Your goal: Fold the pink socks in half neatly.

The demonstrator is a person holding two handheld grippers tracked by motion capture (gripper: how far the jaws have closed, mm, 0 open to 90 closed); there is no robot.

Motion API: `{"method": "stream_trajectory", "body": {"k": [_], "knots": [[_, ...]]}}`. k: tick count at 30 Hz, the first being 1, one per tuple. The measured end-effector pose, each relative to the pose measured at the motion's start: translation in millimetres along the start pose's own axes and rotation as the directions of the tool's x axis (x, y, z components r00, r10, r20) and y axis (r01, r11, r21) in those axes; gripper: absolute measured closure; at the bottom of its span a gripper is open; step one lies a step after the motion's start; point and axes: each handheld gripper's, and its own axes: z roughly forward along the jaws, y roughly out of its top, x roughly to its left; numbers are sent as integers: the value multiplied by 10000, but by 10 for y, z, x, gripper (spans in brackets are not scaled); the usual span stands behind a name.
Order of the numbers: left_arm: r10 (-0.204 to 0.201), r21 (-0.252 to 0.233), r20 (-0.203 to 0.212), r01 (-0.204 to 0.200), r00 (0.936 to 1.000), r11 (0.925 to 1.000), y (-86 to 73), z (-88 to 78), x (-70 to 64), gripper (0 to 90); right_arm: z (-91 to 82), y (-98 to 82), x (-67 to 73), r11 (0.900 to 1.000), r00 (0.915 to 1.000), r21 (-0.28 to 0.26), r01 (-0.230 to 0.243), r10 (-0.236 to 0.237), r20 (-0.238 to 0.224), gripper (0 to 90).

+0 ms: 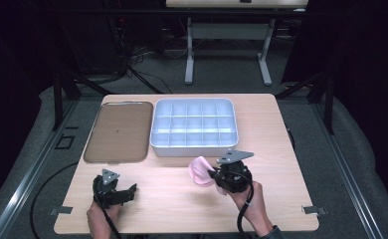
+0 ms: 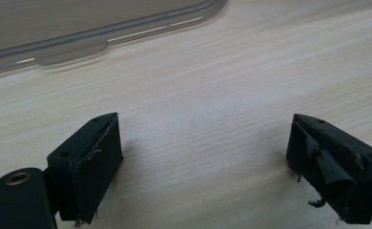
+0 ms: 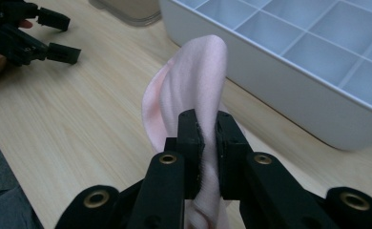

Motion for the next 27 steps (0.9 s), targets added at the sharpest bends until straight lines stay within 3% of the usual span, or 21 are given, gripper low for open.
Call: {"method": "stream_trajectory", "body": {"k": [5, 8, 13, 14, 15, 18, 19, 22, 24, 27], "knots": [[4, 2, 0, -4, 10000, 10000, 0, 0, 0, 116, 348, 32, 242, 9970, 9984, 528, 567, -565, -60, 819], [1, 0, 1, -1, 10000, 10000, 0, 0, 0, 116, 571, -29, 356, 9869, 9946, 1235, 1037, -1040, -44, 811], [1, -1, 1, -1, 10000, 10000, 0, 0, 0, 116, 774, -167, 404, 9818, 9933, 1566, 1074, -993, -591, 741], [1, -1, 1, -1, 10000, 10000, 0, 0, 0, 116, 774, -167, 404, 9818, 9933, 1566, 1074, -993, -591, 741], [1, 1, 1, -1, 10000, 10000, 0, 0, 0, 116, 784, -183, 394, 9823, 9930, 1571, 1018, -909, -754, 666], [5, 1, 0, -5, 10000, 10000, 0, 0, 0, 116, 758, -189, 377, 9854, 9924, 1442, 908, -775, -955, 605], [5, 4, 0, -5, 10000, 10000, 0, 0, 0, 115, 690, -204, 320, 9916, 9903, 1103, 682, -539, -1282, 516], [2, 3, 2, -2, 10000, 10000, 0, 0, 0, 115, 562, -230, 239, 9958, 9880, 818, 424, -296, -1517, 452], [-14, 7, -6, 14, 10000, 10000, 1, -1, -1, 115, 514, -249, 212, 9964, 9885, 794, 304, -182, -1504, 456], [-37, 9, -28, 37, 10000, 10000, 2, -1, -4, 116, 319, -362, 65, 9973, 9918, 710, -179, 267, -1250, 469]]}}
